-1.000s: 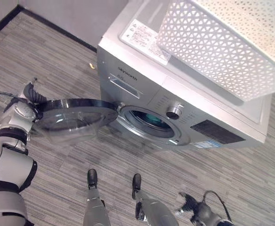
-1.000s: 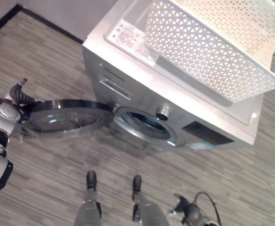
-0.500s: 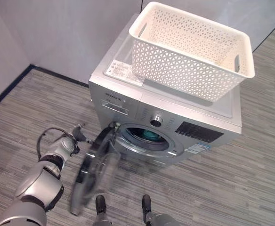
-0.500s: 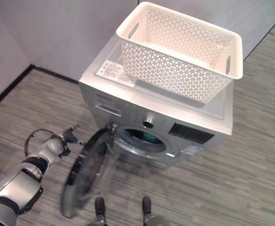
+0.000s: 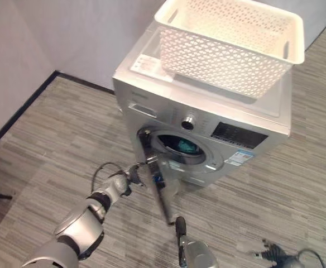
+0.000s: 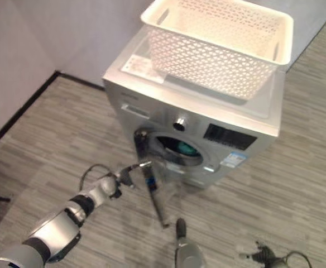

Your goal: Grab the laundry basket,head to the washer,open it,put in the laundry and shut it.

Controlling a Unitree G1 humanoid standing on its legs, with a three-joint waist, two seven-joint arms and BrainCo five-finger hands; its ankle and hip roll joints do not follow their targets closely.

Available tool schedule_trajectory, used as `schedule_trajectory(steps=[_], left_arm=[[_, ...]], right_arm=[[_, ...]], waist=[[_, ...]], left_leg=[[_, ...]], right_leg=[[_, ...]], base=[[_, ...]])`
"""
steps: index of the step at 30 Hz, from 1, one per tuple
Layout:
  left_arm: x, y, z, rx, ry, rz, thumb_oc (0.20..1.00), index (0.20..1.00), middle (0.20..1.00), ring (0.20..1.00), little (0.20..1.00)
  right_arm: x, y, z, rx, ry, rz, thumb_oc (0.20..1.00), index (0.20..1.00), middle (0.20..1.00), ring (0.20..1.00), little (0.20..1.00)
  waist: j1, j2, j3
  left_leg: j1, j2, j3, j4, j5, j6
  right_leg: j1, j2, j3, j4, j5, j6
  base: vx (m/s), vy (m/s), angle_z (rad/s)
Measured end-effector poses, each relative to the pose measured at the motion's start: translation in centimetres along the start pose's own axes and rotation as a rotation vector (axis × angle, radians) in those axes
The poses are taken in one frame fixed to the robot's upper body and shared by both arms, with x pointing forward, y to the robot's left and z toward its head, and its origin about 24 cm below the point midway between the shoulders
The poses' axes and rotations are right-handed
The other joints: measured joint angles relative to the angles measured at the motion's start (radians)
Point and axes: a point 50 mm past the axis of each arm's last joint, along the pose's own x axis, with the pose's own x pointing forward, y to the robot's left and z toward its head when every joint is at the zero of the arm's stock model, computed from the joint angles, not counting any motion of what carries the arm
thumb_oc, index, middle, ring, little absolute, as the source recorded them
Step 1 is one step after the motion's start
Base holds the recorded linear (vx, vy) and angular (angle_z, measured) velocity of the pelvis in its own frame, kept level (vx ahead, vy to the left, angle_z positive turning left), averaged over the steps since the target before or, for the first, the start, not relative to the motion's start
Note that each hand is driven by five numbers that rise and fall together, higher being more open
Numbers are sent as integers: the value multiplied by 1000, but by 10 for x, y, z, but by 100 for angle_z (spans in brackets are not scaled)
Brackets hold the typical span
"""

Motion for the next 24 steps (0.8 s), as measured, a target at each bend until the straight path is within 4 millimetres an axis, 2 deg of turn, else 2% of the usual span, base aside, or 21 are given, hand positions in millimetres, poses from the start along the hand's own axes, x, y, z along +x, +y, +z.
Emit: schedule_trajectory(steps=[1,2,3,4,5,7,9,12,13,14,15,16,18,19,20,21,22,23,24], left_arm=[[1,-3,7,-5,-25,-2,1000,1000,1000,1000,1000],[0,-5,6,-16,-29,3,1000,1000,1000,1000,1000],[-1,-4,3,-60,-29,32,1000,1000,1000,1000,1000],[-3,1,-3,-107,-20,74,1000,1000,1000,1000,1000],[-4,8,-4,-121,-18,128,1000,1000,1000,1000,1000],[-2,25,7,-147,-49,212,1000,1000,1000,1000,1000],[-1,47,18,-173,-82,300,1000,1000,1000,1000,1000],[-4,81,38,-294,-151,443,1000,1000,1000,1000,1000],[-4,85,40,-309,-157,454,1000,1000,1000,1000,1000],[-8,105,42,-463,-158,567,1000,1000,1000,1000,1000],[-10,112,45,-476,-185,581,1000,1000,1000,1000,1000],[-11,116,57,-487,-229,585,1000,1000,1000,1000,1000],[-10,111,80,-493,-298,567,1000,1000,1000,1000,1000],[-12,101,99,-483,-389,529,1000,1000,1000,1000,1000],[-18,89,112,-463,-487,488,1000,1000,1000,1000,1000],[-21,72,116,-461,-539,437,1000,1000,1000,1000,1000],[-28,55,122,-473,-606,386,1000,1000,1000,1000,1000],[-32,46,124,-478,-637,358,1000,1000,1000,1000,1000],[-43,21,123,-470,-698,288,1000,1000,1000,1000,1000]], right_arm=[[-1,16,-3,-10,-3,43,1000,1000,1000,1000,1000],[-3,29,1,-25,-34,82,1000,1000,1000,1000,1000],[-7,44,11,-20,-104,124,1000,1000,1000,1000,1000],[-11,55,19,-1,-158,152,1000,1000,1000,1000,1000],[-13,62,30,26,-213,175,1000,1000,1000,1000,1000],[-14,61,44,33,-266,172,1000,1000,1000,1000,1000],[-17,54,69,3,-374,165,1000,1000,1000,1000,1000],[-22,44,88,-33,-475,148,1000,1000,1000,1000,1000],[-22,43,89,-41,-480,147,1000,1000,1000,1000,1000],[-24,34,81,-91,-465,137,1000,1000,1000,1000,1000],[-24,32,74,-101,-443,138,1000,1000,1000,1000,1000],[-23,31,68,-106,-423,140,1000,1000,1000,1000,1000],[-21,32,63,-113,-395,159,1000,1000,1000,1000,1000],[-22,35,63,-103,-388,187,1000,1000,1000,1000,1000],[-23,39,71,-124,-413,226,1000,1000,1000,1000,1000],[-23,47,96,-140,-473,265,1000,1000,1000,1000,1000],[-24,57,118,-166,-518,293,1000,1000,1000,1000,1000],[-25,61,128,-194,-543,305,1000,1000,1000,1000,1000],[-29,70,160,-272,-623,339,1000,1000,1000,1000,1000]], waist=[[1,-17,-11],[0,-20,-23],[-4,-19,-35],[-17,-18,-47],[-33,-21,-68],[-60,-29,-64],[-99,-39,-57],[-132,-59,-51],[-136,-60,-51],[-144,-42,-45],[-151,-32,-34],[-154,-23,-27],[-136,-7,-6],[-110,3,13],[-97,13,30],[-39,17,38],[1,18,39],[13,19,41],[55,27,46]], left_leg=[[-4,-27,-17,0,0,0],[-6,-38,-22,0,-10,4],[-4,-42,-16,0,-30,24],[-8,-42,-16,0,-43,27],[-38,-40,-16,0,-56,35],[-78,-28,-14,0,-62,40],[-106,-14,0,0,-72,54],[-111,0,86,0,-95,59],[-112,2,93,-1,-99,60],[-126,18,129,-6,-113,65],[-145,30,116,-6,-114,68],[-163,40,110,-6,-112,71],[-192,58,90,-6,-96,89],[-202,67,76,-5,-69,82],[-204,73,50,-5,-45,52],[-210,83,55,3,-19,58],[-213,89,36,19,2,42],[-214,90,24,22,17,34],[-213,88,-21,16,63,34]], right_leg=[[-18,-30,-2,16,14,14],[-29,-39,-2,22,26,16],[-31,-40,-6,19,37,32],[-35,-40,-10,19,35,42],[-61,-41,-6,21,24,74],[-104,-36,-9,35,24,72],[-145,-14,-5,38,29,66],[-206,44,64,33,38,69],[-213,48,69,34,38,69],[-259,73,83,50,39,70],[-272,79,76,63,35,66],[-294,87,72,80,23,52],[-315,94,49,96,8,30],[-316,93,23,101,2,20],[-309,93,6,96,0,5],[-293,91,-16,96,0,-17],[-278,91,-22,86,-2,-17],[-266,90,-28,76,-1,-17],[-224,89,-48,38,2,-20]], base=[[-184,84,14],[-167,56,-8],[-126,16,-13],[-154,-8,-6],[-132,-33,11],[-46,-40,16],[8,-33,-16],[62,-36,-78],[60,-70,-90],[45,-98,-57],[16,-99,-43],[6,-115,16],[4,-67,27],[-2,-53,51],[-13,-84,44],[-23,-106,33],[-25,-93,18],[-23,-65,49],[-16,-111,96]])
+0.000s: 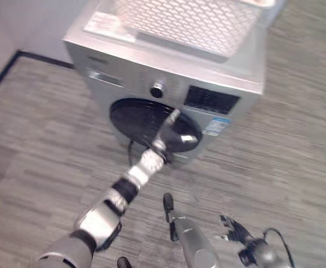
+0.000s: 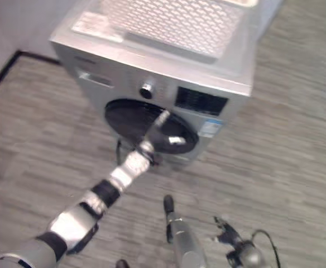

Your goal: Grab the laundry basket,head to the washer,open it,put in the laundry and shut it.

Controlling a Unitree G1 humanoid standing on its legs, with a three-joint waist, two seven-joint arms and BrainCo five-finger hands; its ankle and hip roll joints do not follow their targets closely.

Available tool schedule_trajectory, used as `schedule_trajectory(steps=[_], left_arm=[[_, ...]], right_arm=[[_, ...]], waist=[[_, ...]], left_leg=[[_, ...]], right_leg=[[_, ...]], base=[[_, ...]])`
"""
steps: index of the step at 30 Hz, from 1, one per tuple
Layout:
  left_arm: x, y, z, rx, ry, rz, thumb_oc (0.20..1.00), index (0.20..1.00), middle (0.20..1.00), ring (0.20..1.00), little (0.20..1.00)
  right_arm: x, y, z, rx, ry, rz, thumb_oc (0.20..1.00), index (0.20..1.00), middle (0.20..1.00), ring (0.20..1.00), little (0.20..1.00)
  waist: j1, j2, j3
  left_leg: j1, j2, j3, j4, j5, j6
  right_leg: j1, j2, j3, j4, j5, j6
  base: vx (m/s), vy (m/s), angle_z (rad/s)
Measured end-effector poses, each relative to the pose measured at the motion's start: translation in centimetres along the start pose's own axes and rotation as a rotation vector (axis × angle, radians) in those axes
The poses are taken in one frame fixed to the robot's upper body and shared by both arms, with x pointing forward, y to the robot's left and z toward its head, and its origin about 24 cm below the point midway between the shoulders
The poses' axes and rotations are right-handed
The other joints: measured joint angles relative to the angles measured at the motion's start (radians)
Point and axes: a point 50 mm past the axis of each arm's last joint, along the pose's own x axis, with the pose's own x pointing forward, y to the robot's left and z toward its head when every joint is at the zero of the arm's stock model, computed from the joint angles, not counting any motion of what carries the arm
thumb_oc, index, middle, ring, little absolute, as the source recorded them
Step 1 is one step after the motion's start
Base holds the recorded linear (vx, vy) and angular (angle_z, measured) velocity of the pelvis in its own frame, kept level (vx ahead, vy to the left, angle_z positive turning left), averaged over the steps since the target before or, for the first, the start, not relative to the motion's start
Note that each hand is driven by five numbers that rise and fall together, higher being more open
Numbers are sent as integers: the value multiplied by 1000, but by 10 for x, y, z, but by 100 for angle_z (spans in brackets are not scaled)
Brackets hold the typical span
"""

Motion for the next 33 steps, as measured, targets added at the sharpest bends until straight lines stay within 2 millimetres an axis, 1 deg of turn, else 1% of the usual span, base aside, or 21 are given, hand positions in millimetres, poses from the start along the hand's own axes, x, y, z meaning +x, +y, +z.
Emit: schedule_trajectory(steps=[1,2,3,4,5,7,9,11,13,15,16,17,18,20,21,23,24,25,28,32,33], left_arm=[[-23,-11,-7,-12,-3,-64,1000,1000,1000,1000,1000],[-33,-5,-16,-17,32,-56,1000,1000,1000,1000,1000],[-39,-1,-19,-32,39,-42,1000,1000,1000,1000,1000],[-70,14,-33,-110,90,13,1000,1000,1000,1000,1000],[-79,16,-37,-130,111,28,1000,1000,1000,1000,1000],[-114,29,-66,-193,250,88,1000,1000,1000,1000,1000],[-145,36,-90,-244,381,145,1000,1000,1000,1000,1000],[-186,46,-111,-251,522,203,1000,1000,1000,1000,1000],[-221,57,-125,-227,642,248,1000,1000,1000,1000,1000],[-265,74,-137,-165,791,287,1000,1000,1000,1000,1000],[-284,92,-143,-92,867,291,1000,1000,1000,1000,1000],[-292,99,-149,-48,923,301,1000,1000,1000,1000,1000],[-298,105,-152,-25,963,321,1000,1000,1000,1000,1000],[-318,95,-156,-17,1039,300,1000,1000,1000,1000,1000],[-323,86,-162,-25,1075,277,1000,1000,1000,1000,1000],[-322,76,-166,-53,1089,276,1000,1000,1000,1000,1000],[-324,71,-167,-69,1103,277,1000,1000,1000,1000,1000],[-328,56,-170,-108,1127,268,1000,1000,1000,1000,1000],[-319,40,-175,-154,1128,273,1000,1000,1000,1000,1000],[-297,13,-177,-232,1094,257,1000,1000,1000,1000,1000],[-298,13,-177,-230,1098,261,1000,1000,1000,1000,1000]], right_arm=[[20,-9,43,-63,-105,5,1000,1000,1000,1000,1000],[29,-10,68,-68,-173,6,1000,1000,1000,1000,1000],[34,-8,80,-79,-197,11,1000,1000,1000,1000,1000],[44,-3,111,-118,-252,39,1000,1000,1000,1000,1000],[44,-1,114,-125,-261,53,1000,1000,1000,1000,1000],[47,8,115,-144,-251,86,1000,1000,1000,1000,1000],[48,9,102,-118,-212,82,1000,1000,1000,1000,1000],[49,11,77,-124,-110,70,1000,1000,1000,1000,1000],[46,9,54,-128,-28,52,1000,1000,1000,1000,1000],[38,12,27,-120,44,38,1000,1000,1000,1000,1000],[32,14,10,-82,88,22,1000,1000,1000,1000,1000],[28,16,-5,-82,133,15,1000,1000,1000,1000,1000],[24,19,-18,-79,184,13,1000,1000,1000,1000,1000],[8,22,-51,-85,297,7,1000,1000,1000,1000,1000],[-4,18,-73,-23,371,-48,1000,1000,1000,1000,1000],[-24,16,-100,54,461,-109,1000,1000,1000,1000,1000],[-27,17,-105,90,479,-129,1000,1000,1000,1000,1000],[-43,16,-125,101,577,-155,1000,1000,1000,1000,1000],[-58,18,-140,149,644,-199,1000,1000,1000,1000,1000],[-96,21,-174,261,797,-284,1000,1000,1000,1000,1000],[-98,29,-176,286,811,-270,1000,1000,1000,1000,1000]], waist=[[48,20,3],[75,30,1],[86,32,0],[133,32,2],[131,29,1],[153,24,-2],[188,25,-5],[199,21,-7],[205,19,-9],[235,6,-22],[254,-27,-32],[268,-48,-26],[287,-58,-23],[313,-68,-37],[314,-69,-40],[294,-74,-37],[302,-68,-41],[310,-73,-35],[290,-62,-25],[250,35,-51],[248,37,-62]], left_leg=[[5,10,-2,-14,43,-26],[0,12,8,-14,46,-23],[0,18,10,-14,48,-20],[-7,40,-13,-8,61,-4],[-9,44,-28,-10,71,-9],[-13,53,-46,-14,99,-27],[-13,54,-51,-13,102,-24],[-11,55,-70,-7,102,-24],[-12,56,-106,8,103,-25],[-21,50,-123,60,105,-33],[-105,25,-192,213,102,-41],[-154,-1,-268,348,106,-49],[-164,-17,-318,421,110,-74],[-183,-58,-389,549,120,-96],[-225,-91,-411,615,113,-98],[-241,-74,-369,507,54,-75],[-221,-60,-342,407,45,-57],[-167,-37,-326,187,48,-55],[-130,-32,-358,-18,56,-60],[-68,-55,-321,30,48,-23],[-49,-85,-278,18,31,34]], right_leg=[[37,0,-45,-36,2,-19],[45,0,-64,-38,-4,-24],[50,6,-69,-44,-7,-29],[76,29,-82,-69,-7,-29],[82,32,-84,-76,-8,-29],[116,32,-117,-90,-18,-38],[135,32,-133,-100,-15,-31],[159,34,-139,-117,-14,-26],[188,39,-155,-133,-15,-26],[216,42,-153,-150,-21,-27],[220,40,-94,-144,-36,-32],[242,40,-42,-136,-40,-62],[273,31,-38,-137,-34,-91],[326,31,-16,-153,-62,-94],[342,15,-16,-156,-73,-92],[356,9,-9,-156,-73,-84],[359,7,-7,-161,-77,-85],[362,19,32,-169,-71,-81],[378,27,82,-172,-68,-43],[421,30,127,-172,-76,10],[427,-10,128,-172,-84,22]], base=[[-3,-98,106],[13,-122,73],[22,-90,29],[5,-65,26],[13,-62,61],[46,-58,67],[71,-63,28],[69,-62,19],[31,-55,30],[39,-153,22],[44,-116,26],[87,-67,20],[74,23,-11],[189,131,-17],[206,168,9],[132,123,19],[197,221,-41],[184,255,-69],[173,296,-66],[92,216,-68],[64,207,-73]])
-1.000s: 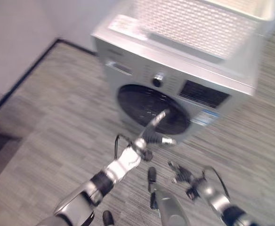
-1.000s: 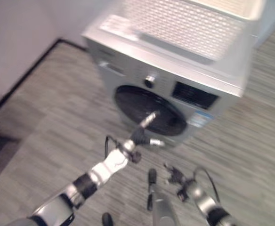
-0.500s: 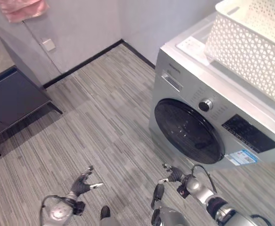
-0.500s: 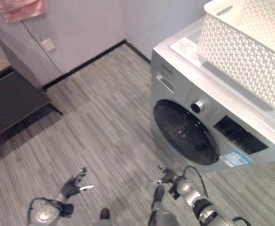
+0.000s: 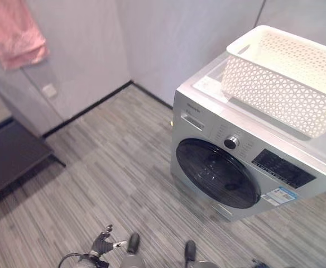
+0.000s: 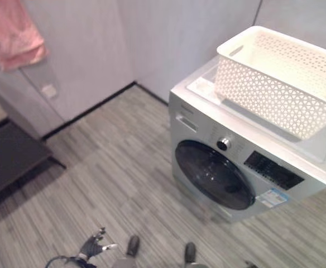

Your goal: Grab the laundry basket,head to the washer,open it,put in the laundry and shut it.

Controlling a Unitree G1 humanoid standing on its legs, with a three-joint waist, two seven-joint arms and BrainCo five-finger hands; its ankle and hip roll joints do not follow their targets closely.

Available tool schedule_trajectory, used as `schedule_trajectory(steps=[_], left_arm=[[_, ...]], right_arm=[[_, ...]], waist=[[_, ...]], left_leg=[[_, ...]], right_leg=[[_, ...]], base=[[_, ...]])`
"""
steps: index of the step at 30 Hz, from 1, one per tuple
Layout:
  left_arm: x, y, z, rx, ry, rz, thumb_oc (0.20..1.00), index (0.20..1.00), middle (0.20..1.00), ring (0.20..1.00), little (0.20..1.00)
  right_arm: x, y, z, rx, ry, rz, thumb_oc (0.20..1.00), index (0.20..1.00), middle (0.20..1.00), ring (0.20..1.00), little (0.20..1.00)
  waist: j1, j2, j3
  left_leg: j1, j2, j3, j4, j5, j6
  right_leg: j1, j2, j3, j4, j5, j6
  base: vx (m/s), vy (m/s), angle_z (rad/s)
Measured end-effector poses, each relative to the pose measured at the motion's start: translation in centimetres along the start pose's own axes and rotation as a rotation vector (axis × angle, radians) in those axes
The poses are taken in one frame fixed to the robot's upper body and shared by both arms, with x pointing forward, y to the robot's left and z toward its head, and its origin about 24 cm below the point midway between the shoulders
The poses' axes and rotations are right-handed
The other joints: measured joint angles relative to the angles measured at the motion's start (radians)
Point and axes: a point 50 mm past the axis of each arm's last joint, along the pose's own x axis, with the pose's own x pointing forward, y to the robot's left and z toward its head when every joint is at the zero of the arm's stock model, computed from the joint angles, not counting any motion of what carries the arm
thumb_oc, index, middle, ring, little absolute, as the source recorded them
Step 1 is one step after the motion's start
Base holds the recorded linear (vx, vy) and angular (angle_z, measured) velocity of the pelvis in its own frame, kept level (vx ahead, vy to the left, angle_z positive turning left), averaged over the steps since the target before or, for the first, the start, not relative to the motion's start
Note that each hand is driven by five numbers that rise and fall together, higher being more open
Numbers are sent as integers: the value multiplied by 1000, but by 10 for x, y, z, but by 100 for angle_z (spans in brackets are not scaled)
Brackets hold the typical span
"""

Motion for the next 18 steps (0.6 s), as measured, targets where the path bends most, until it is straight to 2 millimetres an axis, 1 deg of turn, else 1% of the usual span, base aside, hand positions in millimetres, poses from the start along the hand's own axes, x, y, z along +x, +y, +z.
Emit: schedule_trajectory(steps=[1,2,3,4,5,6,7,8,9,11,12,13,15,16,17,18], left_arm=[[1,5,5,8,-24,9,1000,1000,1000,1000,1000],[1,14,4,11,-13,37,1000,1000,1000,1000,1000],[-2,16,-2,13,10,46,1000,1000,1000,1000,1000],[-3,17,-4,15,17,51,1000,1000,1000,1000,1000],[-3,20,-3,14,14,62,1000,1000,1000,1000,1000],[-3,22,-3,7,15,71,1000,1000,1000,1000,1000],[0,22,1,8,2,79,1000,1000,1000,1000,1000],[0,21,1,3,7,84,1000,1000,1000,1000,1000],[-2,17,-5,-4,30,84,1000,1000,1000,1000,1000],[-1,10,-6,-16,36,77,1000,1000,1000,1000,1000],[-1,1,-7,-32,39,68,1000,1000,1000,1000,1000],[0,-2,-7,-37,40,67,1000,1000,1000,1000,1000],[-2,-9,-14,-13,79,66,1000,1000,1000,1000,1000],[-3,-11,-18,-9,93,60,1000,1000,1000,1000,1000],[-4,-12,-22,-11,113,63,1000,1000,1000,1000,1000],[-6,-14,-27,-7,143,59,1000,1000,1000,1000,1000]], right_arm=[[-1,9,-5,12,14,21,1000,1000,1000,1000,1000],[-1,21,-2,53,21,48,1000,1000,1000,1000,1000],[-1,28,-1,71,22,64,1000,1000,1000,1000,1000],[-2,33,0,79,20,78,1000,1000,1000,1000,1000],[-3,42,-2,107,22,99,1000,1000,1000,1000,1000],[-3,44,-3,119,23,98,1000,1000,1000,1000,1000],[-4,44,-7,124,33,96,1000,1000,1000,1000,1000],[-4,44,-7,143,32,92,1000,1000,1000,1000,1000],[-3,44,-4,153,26,89,1000,1000,1000,1000,1000],[-3,40,-3,153,18,79,1000,1000,1000,1000,1000],[-3,39,1,151,0,78,1000,1000,1000,1000,1000],[-3,40,2,152,-3,78,1000,1000,1000,1000,1000],[-4,44,-1,119,2,92,1000,1000,1000,1000,1000],[-3,44,3,116,-9,94,1000,1000,1000,1000,1000],[-3,44,3,113,-10,95,1000,1000,1000,1000,1000],[-3,44,7,113,-19,94,1000,1000,1000,1000,1000]], waist=[[-3,-20,1],[5,-46,8],[8,-46,8],[5,-49,5],[-3,-62,-6],[0,-65,-9],[-11,-73,-14],[-17,-70,-16],[-17,-62,-26],[-29,-53,-37],[-29,-48,-43],[-31,-52,-50],[-30,-61,-90],[-32,-67,-101],[-31,-70,-108],[-31,-74,-118]], left_leg=[[18,-25,32,0,-5,14],[60,-54,98,-27,-4,39],[77,-63,132,-33,-7,47],[88,-72,150,-33,-13,56],[109,-89,174,-33,-28,67],[112,-97,185,-33,-28,67],[122,-100,190,-34,-35,67],[125,-98,186,-37,-34,65],[126,-94,183,-37,-33,64],[133,-86,191,-37,-36,60],[140,-76,194,-37,-39,55],[140,-71,194,-37,-40,52],[138,-54,191,-38,-45,41],[140,-46,191,-38,-48,38],[140,-41,191,-38,-49,37],[140,-34,191,-38,-49,36]], right_leg=[[-3,-25,-9,1,1,1],[-4,-77,-2,1,41,21],[-3,-95,-4,0,47,29],[2,-110,-9,0,56,43],[18,-137,-10,8,70,67],[18,-147,-9,8,63,94],[25,-149,-10,8,61,116],[32,-147,-14,9,56,119],[33,-142,-15,9,54,117],[35,-129,-10,7,52,114],[41,-118,-9,3,49,109],[40,-114,-9,0,47,108],[43,-103,-11,0,33,99],[45,-95,-11,0,30,97],[47,-89,-11,0,29,95],[46,-82,-11,0,23,87]], base=[[83,254,-107],[66,155,-109],[68,128,-105],[49,82,-75],[75,64,-54],[73,50,-35],[91,61,-11],[45,27,2],[34,13,2],[22,-11,-9],[41,-37,-9],[41,-37,-5],[60,-59,1],[58,-65,-1],[30,-34,-4],[30,-34,-2]])
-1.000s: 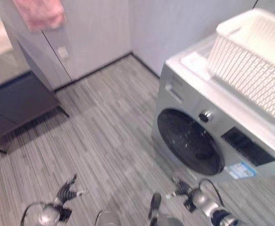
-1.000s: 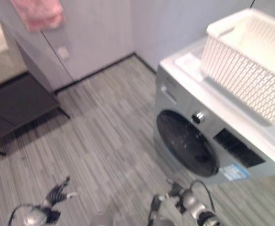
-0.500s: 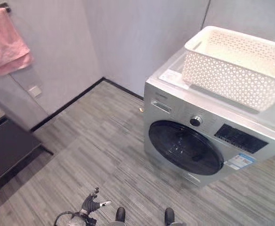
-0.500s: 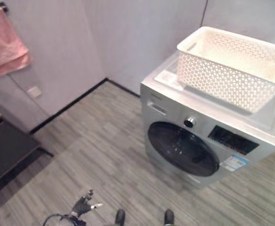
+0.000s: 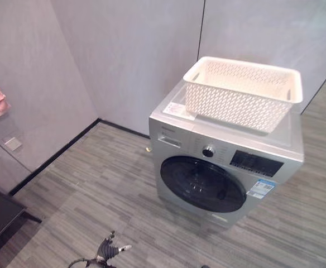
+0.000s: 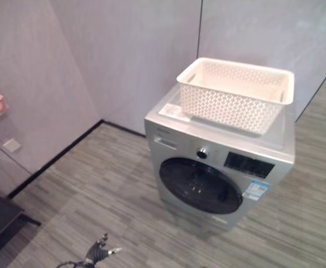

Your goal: Grab the laundry basket,head to the washer,open it,put in the laundry and shut it.

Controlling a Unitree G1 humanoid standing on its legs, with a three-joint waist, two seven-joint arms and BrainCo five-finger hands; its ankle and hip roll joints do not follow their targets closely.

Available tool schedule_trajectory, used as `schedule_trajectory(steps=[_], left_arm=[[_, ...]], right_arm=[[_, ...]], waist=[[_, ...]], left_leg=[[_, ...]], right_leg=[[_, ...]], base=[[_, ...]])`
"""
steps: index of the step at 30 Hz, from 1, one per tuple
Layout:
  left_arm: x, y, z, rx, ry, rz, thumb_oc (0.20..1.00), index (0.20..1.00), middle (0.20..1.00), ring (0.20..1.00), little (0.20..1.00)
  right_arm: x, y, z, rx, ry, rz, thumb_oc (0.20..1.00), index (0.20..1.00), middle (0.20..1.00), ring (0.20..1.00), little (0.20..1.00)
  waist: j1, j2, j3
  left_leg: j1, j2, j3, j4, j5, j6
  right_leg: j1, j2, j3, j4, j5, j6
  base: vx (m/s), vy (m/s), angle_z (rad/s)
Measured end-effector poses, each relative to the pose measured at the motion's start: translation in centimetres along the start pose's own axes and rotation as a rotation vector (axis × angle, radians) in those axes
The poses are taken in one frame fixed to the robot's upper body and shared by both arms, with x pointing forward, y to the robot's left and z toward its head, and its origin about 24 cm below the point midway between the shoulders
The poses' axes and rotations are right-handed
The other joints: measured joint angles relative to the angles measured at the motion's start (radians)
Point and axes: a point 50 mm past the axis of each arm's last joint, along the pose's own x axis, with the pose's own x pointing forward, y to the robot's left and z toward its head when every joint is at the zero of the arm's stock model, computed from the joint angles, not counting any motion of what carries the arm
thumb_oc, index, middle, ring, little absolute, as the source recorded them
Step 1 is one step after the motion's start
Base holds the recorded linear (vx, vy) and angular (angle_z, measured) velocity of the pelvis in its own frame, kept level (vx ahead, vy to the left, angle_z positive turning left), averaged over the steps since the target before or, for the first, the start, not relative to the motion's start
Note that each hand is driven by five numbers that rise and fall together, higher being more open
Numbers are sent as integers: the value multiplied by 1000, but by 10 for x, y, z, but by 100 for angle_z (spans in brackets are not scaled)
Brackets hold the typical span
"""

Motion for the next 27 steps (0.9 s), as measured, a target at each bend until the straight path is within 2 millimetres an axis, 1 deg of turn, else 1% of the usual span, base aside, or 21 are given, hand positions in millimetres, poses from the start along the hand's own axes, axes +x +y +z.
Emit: schedule_trajectory(steps=[2,4,5,9,13,19,27], left_arm=[[-2,-3,-5,8,27,-7,1000,1000,1000,1000,1000],[-2,-6,-8,8,42,-14,1000,1000,1000,1000,1000],[-3,-6,-11,9,52,-13,1000,1000,1000,1000,1000],[-4,-5,-13,26,56,-16,1000,1000,1000,1000,1000],[-5,-5,-15,39,60,-21,1000,1000,1000,1000,1000],[-5,-6,-15,47,61,-24,1000,1000,1000,1000,1000],[-5,-6,-15,45,62,-25,1000,1000,1000,1000,1000]], right_arm=[[1,-1,6,-41,-21,1,1000,1000,1000,1000,1000],[1,-2,9,-42,-28,-5,1000,1000,1000,1000,1000],[1,-2,14,-48,-46,-4,1000,1000,1000,1000,1000],[2,-2,23,-54,-72,-4,1000,1000,1000,1000,1000],[2,-1,35,-96,-105,-1,1000,1000,1000,1000,1000],[3,-2,40,-98,-113,-2,1000,1000,1000,1000,1000],[2,0,30,-98,-86,3,1000,1000,1000,1000,1000]], waist=[[1,-7,-3],[3,-10,-5],[5,-10,-6],[6,-8,-8],[8,-7,-11],[11,-2,-13],[10,7,-15]], left_leg=[[-1,6,0,0,2,-2],[-1,7,-1,0,2,-3],[-1,7,-1,0,2,-3],[-1,7,-2,0,2,-3],[0,8,-14,1,4,-5],[1,9,-24,1,5,-6],[0,10,-24,1,3,-4]], right_leg=[[-2,6,0,0,0,-1],[-3,6,0,0,0,-1],[-5,6,0,0,1,-1],[0,6,-1,0,1,-2],[4,7,-13,0,3,-3],[14,8,-27,0,0,-3],[16,9,-27,0,-1,-4]], base=[[13,-17,-1],[18,-33,0],[25,-36,-1],[26,-33,2],[14,-24,7],[7,-14,6],[0,0,0]])
